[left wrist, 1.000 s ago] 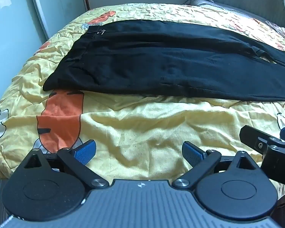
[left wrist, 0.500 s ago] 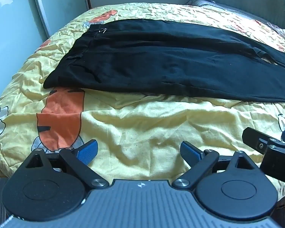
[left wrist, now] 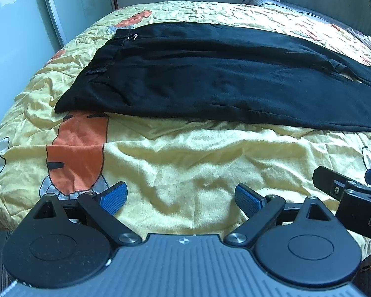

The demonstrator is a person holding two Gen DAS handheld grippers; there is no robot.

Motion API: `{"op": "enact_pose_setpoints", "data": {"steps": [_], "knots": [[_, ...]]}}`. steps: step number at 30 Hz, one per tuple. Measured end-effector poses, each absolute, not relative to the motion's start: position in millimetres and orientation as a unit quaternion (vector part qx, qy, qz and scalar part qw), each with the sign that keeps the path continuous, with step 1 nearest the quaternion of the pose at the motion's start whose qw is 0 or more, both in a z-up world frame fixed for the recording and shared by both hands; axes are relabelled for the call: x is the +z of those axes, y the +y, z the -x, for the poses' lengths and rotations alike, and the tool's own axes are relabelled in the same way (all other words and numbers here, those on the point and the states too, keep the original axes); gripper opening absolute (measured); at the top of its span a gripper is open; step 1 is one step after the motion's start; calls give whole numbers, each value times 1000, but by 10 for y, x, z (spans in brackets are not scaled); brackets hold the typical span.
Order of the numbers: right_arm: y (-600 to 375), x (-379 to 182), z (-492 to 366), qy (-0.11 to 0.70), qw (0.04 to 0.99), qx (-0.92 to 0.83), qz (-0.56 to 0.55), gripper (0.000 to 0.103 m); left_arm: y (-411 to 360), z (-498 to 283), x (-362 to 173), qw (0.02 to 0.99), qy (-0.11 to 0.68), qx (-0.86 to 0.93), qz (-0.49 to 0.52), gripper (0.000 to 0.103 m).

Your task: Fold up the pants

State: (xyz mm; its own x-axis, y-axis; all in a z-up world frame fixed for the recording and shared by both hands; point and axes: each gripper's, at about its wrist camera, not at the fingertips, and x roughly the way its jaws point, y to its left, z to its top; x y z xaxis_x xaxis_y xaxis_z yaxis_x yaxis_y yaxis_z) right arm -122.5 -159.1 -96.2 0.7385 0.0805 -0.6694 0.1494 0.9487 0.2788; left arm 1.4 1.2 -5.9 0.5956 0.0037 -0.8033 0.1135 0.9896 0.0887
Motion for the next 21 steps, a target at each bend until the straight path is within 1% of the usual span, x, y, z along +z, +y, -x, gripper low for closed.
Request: {"op": "enact_pose_setpoints", "data": {"steps": [21], "knots": [[-1581,-991,1207,365,917,-11,-158,103,12,0,-91,890,450,-30,-64,96]]}}
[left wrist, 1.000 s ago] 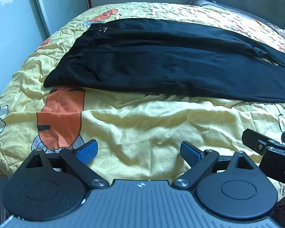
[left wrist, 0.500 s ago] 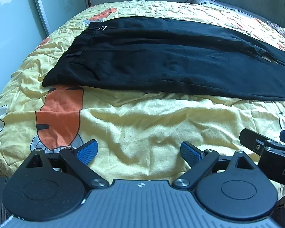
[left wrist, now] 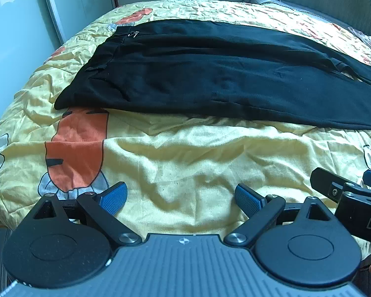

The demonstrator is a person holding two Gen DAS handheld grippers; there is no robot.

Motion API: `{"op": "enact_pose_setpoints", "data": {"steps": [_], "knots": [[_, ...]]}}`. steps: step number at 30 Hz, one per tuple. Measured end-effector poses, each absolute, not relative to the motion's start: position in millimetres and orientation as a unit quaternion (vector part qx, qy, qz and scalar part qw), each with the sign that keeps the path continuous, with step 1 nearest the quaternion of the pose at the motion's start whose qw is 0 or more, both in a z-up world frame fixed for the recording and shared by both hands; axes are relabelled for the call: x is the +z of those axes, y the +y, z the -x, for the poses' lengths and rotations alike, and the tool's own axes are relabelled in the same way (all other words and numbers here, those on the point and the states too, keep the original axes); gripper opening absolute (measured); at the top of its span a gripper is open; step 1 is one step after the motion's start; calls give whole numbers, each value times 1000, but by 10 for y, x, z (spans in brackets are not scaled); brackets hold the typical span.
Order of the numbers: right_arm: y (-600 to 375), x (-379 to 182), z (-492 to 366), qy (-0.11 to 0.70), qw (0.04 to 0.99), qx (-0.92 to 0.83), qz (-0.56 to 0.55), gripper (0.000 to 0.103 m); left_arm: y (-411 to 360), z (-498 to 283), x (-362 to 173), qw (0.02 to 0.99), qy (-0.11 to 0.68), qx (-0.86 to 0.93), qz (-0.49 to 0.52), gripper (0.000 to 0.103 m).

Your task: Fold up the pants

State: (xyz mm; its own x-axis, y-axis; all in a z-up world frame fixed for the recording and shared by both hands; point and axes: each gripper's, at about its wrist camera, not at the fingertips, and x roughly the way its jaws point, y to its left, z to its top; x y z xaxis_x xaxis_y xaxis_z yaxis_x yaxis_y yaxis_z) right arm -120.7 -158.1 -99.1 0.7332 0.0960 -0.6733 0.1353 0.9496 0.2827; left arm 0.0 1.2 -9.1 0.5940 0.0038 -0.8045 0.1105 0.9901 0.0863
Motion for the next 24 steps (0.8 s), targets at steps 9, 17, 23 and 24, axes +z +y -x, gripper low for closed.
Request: {"op": "enact_pose_setpoints", "data": {"steps": [9,17,23,24], "knots": [[-1577,-997,1213,365,917,-9,-159,103,14,-4,-88,891,450,-30,-64,96],[-1564,-1004,1217,366,917,-9,-158,103,49,5,-94,892,447,-27,-64,96],[-1612,-931,1190,346,926,1,-149,103,81,-29,3,905,420,-15,-69,96],[-1633,-891,1199,325,935,10,-143,103,90,-40,34,910,409,-10,-71,96]]}}
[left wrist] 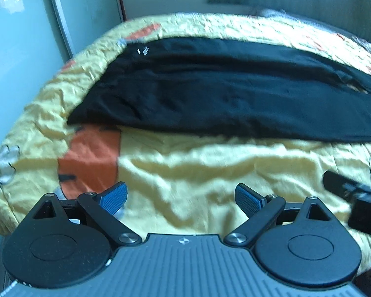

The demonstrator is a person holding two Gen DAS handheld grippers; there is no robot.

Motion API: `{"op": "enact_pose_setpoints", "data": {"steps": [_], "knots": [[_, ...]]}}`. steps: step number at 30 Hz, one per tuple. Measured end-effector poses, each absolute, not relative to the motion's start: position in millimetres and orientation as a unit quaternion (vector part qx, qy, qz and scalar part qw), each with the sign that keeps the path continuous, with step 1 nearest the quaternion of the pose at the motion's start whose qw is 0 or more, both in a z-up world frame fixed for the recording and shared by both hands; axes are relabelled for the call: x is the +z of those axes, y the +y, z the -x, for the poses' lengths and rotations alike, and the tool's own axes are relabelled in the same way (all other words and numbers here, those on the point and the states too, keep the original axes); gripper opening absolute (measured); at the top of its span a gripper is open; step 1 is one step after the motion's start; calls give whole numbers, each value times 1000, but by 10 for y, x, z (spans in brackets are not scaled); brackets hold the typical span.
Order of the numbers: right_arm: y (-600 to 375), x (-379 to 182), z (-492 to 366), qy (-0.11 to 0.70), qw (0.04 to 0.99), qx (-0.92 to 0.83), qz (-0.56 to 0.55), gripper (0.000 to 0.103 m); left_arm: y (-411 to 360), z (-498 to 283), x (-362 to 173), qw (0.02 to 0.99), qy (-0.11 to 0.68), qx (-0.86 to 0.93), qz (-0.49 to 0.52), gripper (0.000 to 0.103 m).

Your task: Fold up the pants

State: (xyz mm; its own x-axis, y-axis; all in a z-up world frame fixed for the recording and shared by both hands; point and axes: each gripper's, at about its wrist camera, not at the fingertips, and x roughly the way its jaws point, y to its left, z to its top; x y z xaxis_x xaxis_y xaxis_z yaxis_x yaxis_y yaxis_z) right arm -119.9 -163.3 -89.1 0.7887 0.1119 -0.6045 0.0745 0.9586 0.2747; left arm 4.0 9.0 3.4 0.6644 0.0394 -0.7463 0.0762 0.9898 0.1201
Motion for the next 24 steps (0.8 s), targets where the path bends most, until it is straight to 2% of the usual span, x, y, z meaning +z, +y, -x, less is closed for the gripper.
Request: {"op": "enact_pose_setpoints", "data": {"steps": [6,16,19,24], "knots": [[-1715,-640,1090,213,970,76,-90,103,127,-179,202,928,363,17,-82,96],[-1689,-432,315,182,974,132,-11,103,222,-749,256,924,371,49,-74,96],[-1636,-420,-19,197,969,148,14,103,250,-930,267,922,377,56,-69,96],[-1728,-391,-569,214,960,182,-11,103,287,-1235,256,917,388,66,-67,96]]}}
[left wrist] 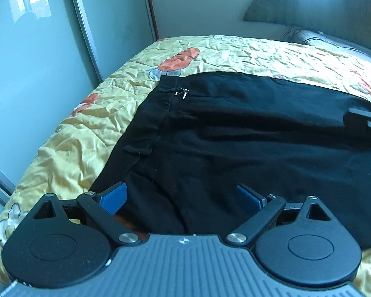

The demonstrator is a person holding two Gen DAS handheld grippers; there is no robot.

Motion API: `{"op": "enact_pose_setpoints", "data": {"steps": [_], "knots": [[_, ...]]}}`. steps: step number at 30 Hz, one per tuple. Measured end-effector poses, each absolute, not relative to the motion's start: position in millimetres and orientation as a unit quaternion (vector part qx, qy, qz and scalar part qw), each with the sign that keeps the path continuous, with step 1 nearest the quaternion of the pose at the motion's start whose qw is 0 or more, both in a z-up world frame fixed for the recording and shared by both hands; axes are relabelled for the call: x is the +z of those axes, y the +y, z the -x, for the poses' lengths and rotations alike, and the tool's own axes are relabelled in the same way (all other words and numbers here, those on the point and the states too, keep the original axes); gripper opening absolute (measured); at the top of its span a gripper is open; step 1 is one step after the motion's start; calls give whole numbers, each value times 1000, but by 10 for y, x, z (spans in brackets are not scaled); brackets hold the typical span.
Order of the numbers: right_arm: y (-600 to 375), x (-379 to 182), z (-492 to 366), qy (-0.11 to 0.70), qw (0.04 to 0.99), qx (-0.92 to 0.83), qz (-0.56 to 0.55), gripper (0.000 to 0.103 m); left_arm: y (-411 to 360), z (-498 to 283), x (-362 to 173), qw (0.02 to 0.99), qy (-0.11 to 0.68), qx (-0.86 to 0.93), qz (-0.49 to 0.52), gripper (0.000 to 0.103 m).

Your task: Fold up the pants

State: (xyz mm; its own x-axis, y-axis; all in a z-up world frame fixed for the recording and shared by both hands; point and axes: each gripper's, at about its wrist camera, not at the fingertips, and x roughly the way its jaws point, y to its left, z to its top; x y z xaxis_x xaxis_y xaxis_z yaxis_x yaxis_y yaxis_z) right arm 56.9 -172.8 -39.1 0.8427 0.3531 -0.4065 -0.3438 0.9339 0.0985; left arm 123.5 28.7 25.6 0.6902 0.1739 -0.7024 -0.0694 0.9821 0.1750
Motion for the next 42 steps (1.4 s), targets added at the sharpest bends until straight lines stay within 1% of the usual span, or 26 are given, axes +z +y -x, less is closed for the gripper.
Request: {"op": "enact_pose_setpoints", "data": {"steps": [7,10,17,19,22,24,26,27,29,31,32,33,34,35,37,40,42], "knots": [[-1790,-412,-1340,241,949,203,-20,103,366,-1601,163,908,406,79,-65,96],[-1770,-497,-1706,266,939,217,-14,103,399,-1726,131,906,410,83,-64,96],[-1738,-712,-2472,285,924,253,-29,102,494,-2009,58,899,424,90,-62,96],[-1695,-751,-2680,293,922,254,-16,97,519,-2071,69,899,424,92,-61,96],[-1627,-792,-2963,310,910,276,-8,92,558,-2187,87,899,423,96,-59,96],[-1560,-816,-3120,318,901,295,2,91,587,-2283,98,898,426,95,-53,96],[-1469,-849,-3256,328,893,309,23,85,603,-2386,108,897,429,93,-49,96],[-1402,-878,-3322,332,888,315,39,78,609,-2434,116,897,431,91,-46,96],[-1334,-912,-3384,334,881,331,58,73,629,-2557,149,896,435,85,-36,96],[-1324,-899,-3390,329,873,354,61,50,640,-2666,188,896,435,79,-26,96],[-1327,-886,-3379,330,870,362,59,43,649,-2749,216,896,437,76,-18,96],[-1324,-875,-3350,328,868,367,61,32,653,-2817,232,897,437,74,-10,96],[-1317,-870,-3307,323,868,370,70,24,660,-2901,249,896,438,69,1,96],[-1300,-867,-3248,314,870,372,83,21,664,-2971,260,895,441,65,11,96],[-1208,-853,-3079,283,881,354,131,11,672,-3146,271,892,448,51,42,96],[-966,-892,-2635,211,886,317,265,8,702,-3386,265,882,459,24,102,95],[-802,-1000,-2307,159,870,297,360,8,743,-3562,239,869,470,4,156,94]]}}
